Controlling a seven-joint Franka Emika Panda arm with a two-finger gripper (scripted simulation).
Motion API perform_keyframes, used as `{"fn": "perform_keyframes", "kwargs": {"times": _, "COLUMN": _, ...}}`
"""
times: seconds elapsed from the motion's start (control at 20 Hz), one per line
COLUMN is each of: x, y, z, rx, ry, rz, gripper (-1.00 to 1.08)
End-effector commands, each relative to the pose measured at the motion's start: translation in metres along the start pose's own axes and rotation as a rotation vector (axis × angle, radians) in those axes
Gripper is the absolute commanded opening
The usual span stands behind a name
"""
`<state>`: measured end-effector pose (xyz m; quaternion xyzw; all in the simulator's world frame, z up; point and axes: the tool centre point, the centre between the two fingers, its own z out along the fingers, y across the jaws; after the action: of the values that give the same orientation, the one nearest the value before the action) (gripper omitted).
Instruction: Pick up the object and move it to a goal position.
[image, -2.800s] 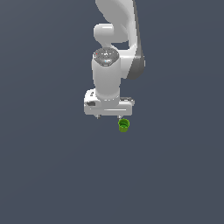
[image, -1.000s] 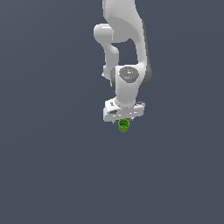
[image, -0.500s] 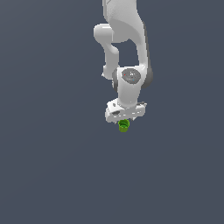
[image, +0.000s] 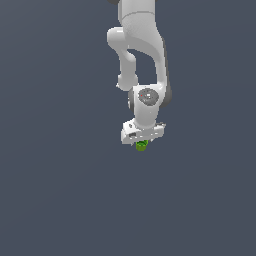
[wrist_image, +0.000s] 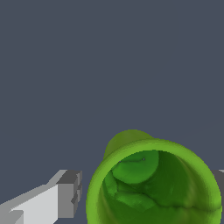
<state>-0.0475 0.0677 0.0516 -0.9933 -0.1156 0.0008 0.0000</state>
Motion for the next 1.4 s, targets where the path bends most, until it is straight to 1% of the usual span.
{"fn": "perform_keyframes", "kwargs": {"times": 0.0, "x": 0.001, "y": 0.000, "z": 0.007, "rx": 0.000, "ry": 0.001, "rz": -0.001, "gripper": 1.00}}
{"fn": "perform_keyframes", "kwargs": {"times": 0.15, "x": 0.001, "y": 0.000, "z": 0.009, "rx": 0.000, "ry": 0.001, "rz": -0.001, "gripper": 1.00}}
{"fn": "perform_keyframes", "kwargs": {"times": 0.2, "x": 0.001, "y": 0.000, "z": 0.009, "rx": 0.000, "ry": 0.001, "rz": -0.001, "gripper": -1.00}}
{"fn": "perform_keyframes", "kwargs": {"times": 0.9, "x": 0.001, "y": 0.000, "z": 0.004, "rx": 0.000, "ry": 0.001, "rz": -0.001, "gripper": -1.00}}
{"fn": "perform_keyframes", "kwargs": {"times": 1.15, "x": 0.001, "y": 0.000, "z": -0.014, "rx": 0.000, "ry": 0.001, "rz": -0.001, "gripper": -1.00}}
{"fn": "perform_keyframes", "kwargs": {"times": 1.35, "x": 0.001, "y": -0.001, "z": -0.039, "rx": 0.000, "ry": 0.001, "rz": -0.001, "gripper": -1.00}}
